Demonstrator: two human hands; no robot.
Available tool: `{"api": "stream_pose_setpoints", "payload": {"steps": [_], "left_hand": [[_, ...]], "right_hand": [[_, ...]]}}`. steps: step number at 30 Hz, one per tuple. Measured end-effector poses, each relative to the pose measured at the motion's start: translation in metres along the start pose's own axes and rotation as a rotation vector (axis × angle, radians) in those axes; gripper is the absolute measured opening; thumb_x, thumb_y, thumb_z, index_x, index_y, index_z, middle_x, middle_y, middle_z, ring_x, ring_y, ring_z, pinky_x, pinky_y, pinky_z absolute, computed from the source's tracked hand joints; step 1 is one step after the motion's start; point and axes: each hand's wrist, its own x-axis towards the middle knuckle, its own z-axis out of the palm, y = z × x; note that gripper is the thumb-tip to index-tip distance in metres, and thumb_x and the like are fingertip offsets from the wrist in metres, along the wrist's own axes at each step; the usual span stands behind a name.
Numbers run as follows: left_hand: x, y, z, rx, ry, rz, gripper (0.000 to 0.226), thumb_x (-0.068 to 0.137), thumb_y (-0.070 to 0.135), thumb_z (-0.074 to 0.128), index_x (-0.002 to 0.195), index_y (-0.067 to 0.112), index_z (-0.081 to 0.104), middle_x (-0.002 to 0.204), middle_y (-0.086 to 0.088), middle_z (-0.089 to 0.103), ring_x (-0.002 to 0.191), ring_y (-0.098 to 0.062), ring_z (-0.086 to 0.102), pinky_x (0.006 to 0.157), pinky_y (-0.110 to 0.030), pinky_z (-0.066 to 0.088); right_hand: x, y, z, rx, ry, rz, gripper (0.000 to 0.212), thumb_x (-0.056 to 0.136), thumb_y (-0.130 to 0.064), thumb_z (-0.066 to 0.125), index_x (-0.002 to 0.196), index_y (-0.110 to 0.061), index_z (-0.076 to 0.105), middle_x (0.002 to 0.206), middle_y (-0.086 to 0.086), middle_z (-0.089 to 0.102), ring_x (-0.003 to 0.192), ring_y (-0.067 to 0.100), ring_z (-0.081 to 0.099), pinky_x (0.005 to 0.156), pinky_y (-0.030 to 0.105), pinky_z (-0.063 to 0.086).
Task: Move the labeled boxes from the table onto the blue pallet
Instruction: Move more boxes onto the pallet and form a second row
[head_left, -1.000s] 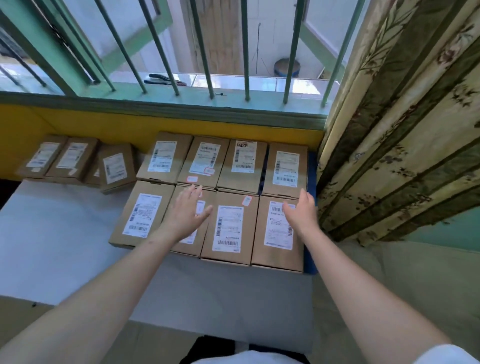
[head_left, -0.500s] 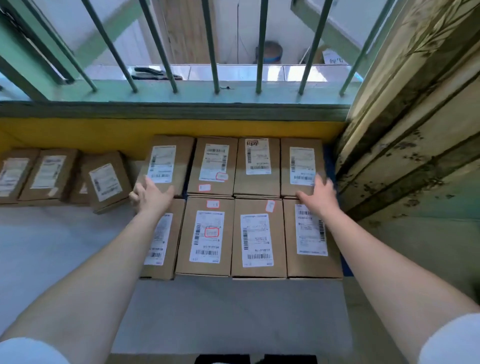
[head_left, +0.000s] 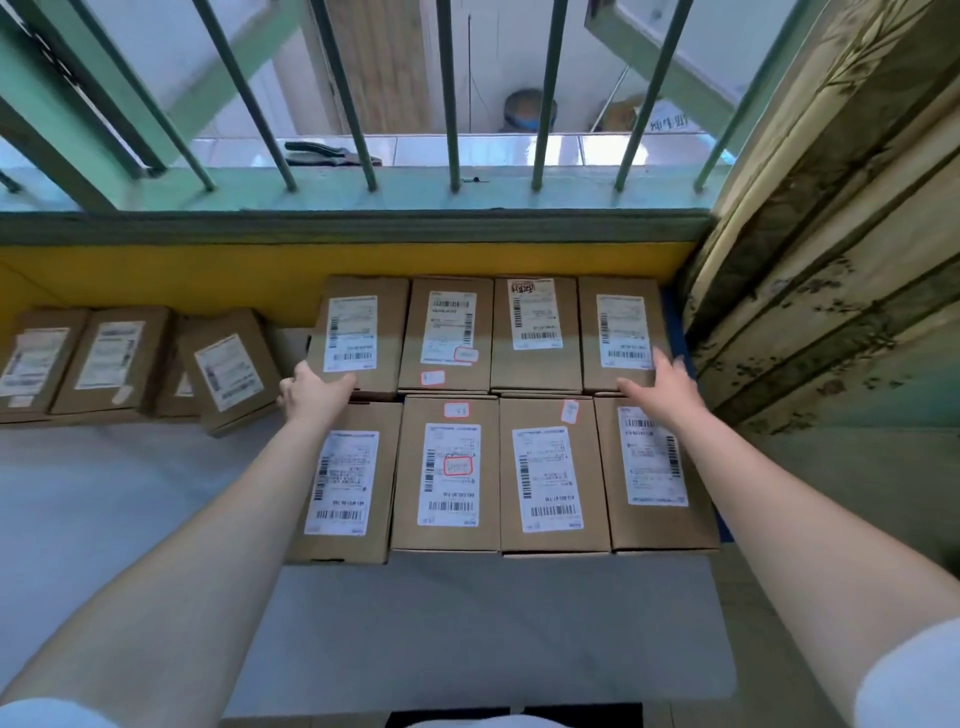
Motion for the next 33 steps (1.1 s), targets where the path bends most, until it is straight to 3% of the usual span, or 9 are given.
{"api": "stream_pose_setpoints", "payload": {"steps": [4, 9, 14, 19, 21, 23, 25, 28, 33], "left_hand": [[-0.023, -0.01, -0.012, 0.085, -0.052, 0.046, 0.087, 0.081, 0.044, 0.064, 0.15, 0.016, 0.02, 0.147, -0.02, 0.029, 0.134, -0.041, 0.031, 0.106, -0.049, 0.036], [-0.057, -0.043, -0.006, 0.308, -0.23, -0.065, 0.112, 0.077, 0.052, 0.07, 0.154, 0.023, -0.006, 0.155, -0.021, 0.01, 0.138, -0.046, 0.023, 0.111, -0.052, 0.032], [-0.062, -0.047, 0.0, 0.281, -0.177, -0.034, 0.109, 0.075, 0.05, 0.074, 0.153, 0.02, 0.004, 0.149, -0.022, 0.022, 0.132, -0.045, 0.03, 0.106, -0.053, 0.035], [-0.059, -0.042, -0.001, 0.253, -0.086, 0.047, 0.095, 0.079, 0.042, 0.073, 0.149, 0.015, 0.015, 0.143, -0.022, 0.028, 0.129, -0.044, 0.033, 0.098, -0.052, 0.04], [-0.062, -0.042, 0.0, 0.26, -0.081, 0.045, 0.093, 0.08, 0.044, 0.071, 0.149, 0.016, 0.015, 0.142, -0.022, 0.029, 0.128, -0.044, 0.034, 0.096, -0.053, 0.042], [-0.066, -0.041, 0.0, 0.252, -0.067, 0.036, 0.094, 0.081, 0.046, 0.069, 0.151, 0.016, 0.013, 0.143, -0.022, 0.029, 0.128, -0.044, 0.035, 0.097, -0.053, 0.042], [-0.071, -0.038, -0.005, 0.243, -0.021, 0.042, 0.093, 0.083, 0.049, 0.065, 0.152, 0.016, 0.012, 0.146, -0.021, 0.028, 0.129, -0.043, 0.034, 0.1, -0.053, 0.041], [-0.081, -0.036, -0.019, 0.215, 0.08, 0.131, 0.087, 0.086, 0.05, 0.059, 0.153, 0.015, 0.014, 0.148, -0.018, 0.028, 0.131, -0.039, 0.033, 0.1, -0.049, 0.041], [-0.099, -0.041, -0.058, 0.141, 0.085, 0.229, 0.083, 0.089, 0.047, 0.056, 0.154, 0.017, 0.013, 0.153, -0.016, 0.024, 0.138, -0.037, 0.028, 0.107, -0.047, 0.033]], "right_hand": [[-0.022, 0.01, -0.002, 0.048, 0.023, 0.166, 0.094, 0.086, -0.052, 0.062, 0.157, -0.022, 0.009, 0.162, 0.016, 0.013, 0.144, 0.043, 0.026, 0.11, 0.056, 0.036], [-0.046, 0.033, 0.005, 0.096, 0.011, 0.355, 0.097, 0.081, -0.048, 0.066, 0.155, -0.015, 0.012, 0.142, 0.022, 0.041, 0.119, 0.042, 0.053, 0.094, 0.054, 0.051], [-0.057, 0.03, 0.012, 0.063, -0.015, 0.358, 0.076, 0.077, -0.048, 0.061, 0.137, -0.011, 0.033, 0.122, 0.019, 0.055, 0.104, 0.037, 0.06, 0.085, 0.047, 0.055], [-0.071, 0.023, 0.01, 0.079, 0.01, 0.314, 0.07, 0.084, -0.044, 0.062, 0.138, -0.009, 0.034, 0.12, 0.019, 0.056, 0.102, 0.035, 0.06, 0.073, 0.038, 0.053], [-0.073, 0.021, 0.01, 0.087, -0.01, 0.308, 0.079, 0.085, -0.044, 0.06, 0.147, -0.009, 0.026, 0.129, 0.02, 0.051, 0.11, 0.036, 0.056, 0.078, 0.038, 0.05], [-0.077, 0.015, 0.01, 0.034, -0.003, 0.307, 0.084, 0.086, -0.046, 0.058, 0.152, -0.01, 0.02, 0.143, 0.023, 0.041, 0.126, 0.04, 0.044, 0.096, 0.047, 0.046], [-0.083, -0.002, 0.009, -0.059, 0.042, 0.242, 0.084, 0.089, -0.048, 0.054, 0.154, -0.011, 0.016, 0.157, 0.023, 0.022, 0.142, 0.042, 0.024, 0.114, 0.058, 0.027], [-0.089, -0.044, 0.017, -0.084, 0.139, 0.012, 0.08, 0.093, -0.047, 0.049, 0.156, -0.012, 0.015, 0.162, 0.019, 0.011, 0.149, 0.039, 0.01, 0.118, 0.058, 0.01], [-0.12, -0.137, 0.043, 0.06, 0.034, -0.255, 0.078, 0.096, -0.049, 0.045, 0.157, -0.014, 0.013, 0.164, 0.013, 0.012, 0.15, 0.034, 0.013, 0.12, 0.049, 0.016]]}}
